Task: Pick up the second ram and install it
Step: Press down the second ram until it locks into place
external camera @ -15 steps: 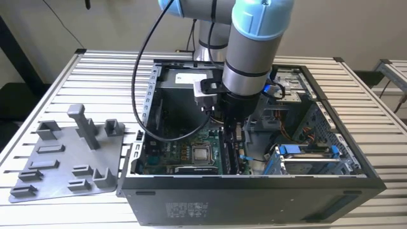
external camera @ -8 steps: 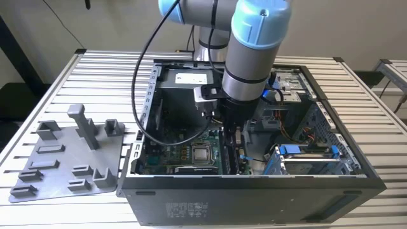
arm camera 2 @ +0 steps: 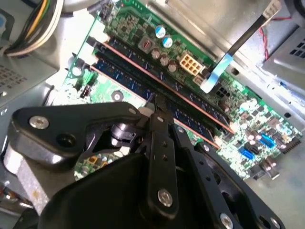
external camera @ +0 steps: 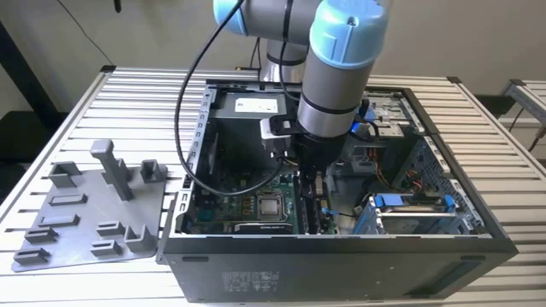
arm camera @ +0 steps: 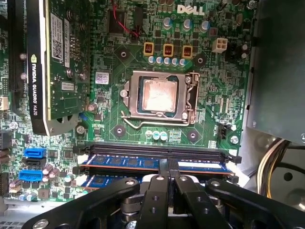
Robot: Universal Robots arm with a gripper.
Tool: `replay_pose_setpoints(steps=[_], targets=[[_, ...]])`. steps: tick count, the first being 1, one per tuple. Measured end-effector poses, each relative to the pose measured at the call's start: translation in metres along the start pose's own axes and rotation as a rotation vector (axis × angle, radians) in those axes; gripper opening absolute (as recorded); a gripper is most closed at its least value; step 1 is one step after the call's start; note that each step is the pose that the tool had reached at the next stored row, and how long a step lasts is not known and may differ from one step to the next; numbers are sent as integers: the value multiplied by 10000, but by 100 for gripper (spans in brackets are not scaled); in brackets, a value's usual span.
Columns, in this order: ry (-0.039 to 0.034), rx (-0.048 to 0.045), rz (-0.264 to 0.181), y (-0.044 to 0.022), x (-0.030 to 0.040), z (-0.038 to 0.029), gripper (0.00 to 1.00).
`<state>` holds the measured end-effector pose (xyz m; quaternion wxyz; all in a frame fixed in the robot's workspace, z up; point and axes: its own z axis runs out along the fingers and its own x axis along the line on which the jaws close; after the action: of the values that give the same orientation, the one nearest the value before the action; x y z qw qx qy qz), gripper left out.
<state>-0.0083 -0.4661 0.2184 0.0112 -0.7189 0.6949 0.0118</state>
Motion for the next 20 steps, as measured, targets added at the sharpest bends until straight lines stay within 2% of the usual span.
replay_pose_setpoints(steps=[2,6,15,18,20], targets=[[-58,18,0,0,-3,-36,11],[-36,12,0,1,-2,-157,11],[-34,11,0,1,-8,-348,11],[-33,11,0,1,-10,-394,11],[-36,11,-1,1,-10,-397,11]])
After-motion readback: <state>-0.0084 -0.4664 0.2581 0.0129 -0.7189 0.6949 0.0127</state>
